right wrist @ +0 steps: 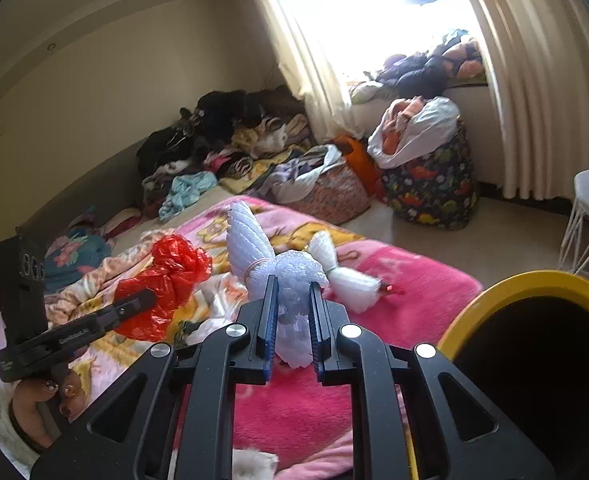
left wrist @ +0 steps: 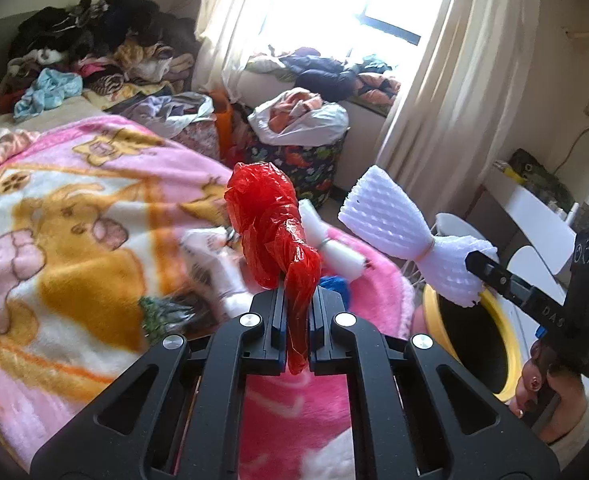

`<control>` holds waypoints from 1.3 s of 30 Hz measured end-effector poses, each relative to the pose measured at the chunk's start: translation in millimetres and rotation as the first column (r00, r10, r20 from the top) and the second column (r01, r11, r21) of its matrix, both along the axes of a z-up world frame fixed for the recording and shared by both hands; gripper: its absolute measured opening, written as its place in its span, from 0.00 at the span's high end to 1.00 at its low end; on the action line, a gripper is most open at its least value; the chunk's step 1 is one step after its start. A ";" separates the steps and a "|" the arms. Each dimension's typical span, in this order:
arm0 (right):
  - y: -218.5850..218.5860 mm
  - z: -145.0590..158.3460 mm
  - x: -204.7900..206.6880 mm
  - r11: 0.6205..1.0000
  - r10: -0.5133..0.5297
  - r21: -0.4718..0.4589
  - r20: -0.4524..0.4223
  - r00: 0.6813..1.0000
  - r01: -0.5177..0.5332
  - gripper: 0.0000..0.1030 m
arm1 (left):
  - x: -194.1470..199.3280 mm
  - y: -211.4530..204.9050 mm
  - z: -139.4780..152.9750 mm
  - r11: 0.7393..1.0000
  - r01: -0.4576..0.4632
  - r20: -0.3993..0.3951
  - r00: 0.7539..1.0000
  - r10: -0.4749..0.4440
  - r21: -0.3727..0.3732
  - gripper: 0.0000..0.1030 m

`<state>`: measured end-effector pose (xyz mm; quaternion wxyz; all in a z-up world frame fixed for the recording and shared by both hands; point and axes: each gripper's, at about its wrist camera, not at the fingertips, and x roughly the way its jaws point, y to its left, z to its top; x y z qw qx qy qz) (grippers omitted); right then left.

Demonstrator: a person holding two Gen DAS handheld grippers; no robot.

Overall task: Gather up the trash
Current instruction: 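Carry the red bag and foam net over the yellow bin with both tools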

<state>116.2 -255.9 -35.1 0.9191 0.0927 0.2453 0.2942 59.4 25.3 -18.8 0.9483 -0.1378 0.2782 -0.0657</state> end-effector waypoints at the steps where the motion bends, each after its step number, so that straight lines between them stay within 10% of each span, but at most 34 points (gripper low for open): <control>1: -4.0 0.9 -1.3 1.000 -0.010 0.002 0.005 1.000 0.010 0.86 | 0.1 -3.5 1.9 1.000 0.005 0.004 1.000 -0.005 0.000 0.97; 39: -139.6 -17.1 -36.9 0.902 -0.423 0.055 -0.090 0.901 0.429 0.86 | 15.9 -146.2 3.9 0.949 0.309 0.018 0.950 -0.311 0.061 0.97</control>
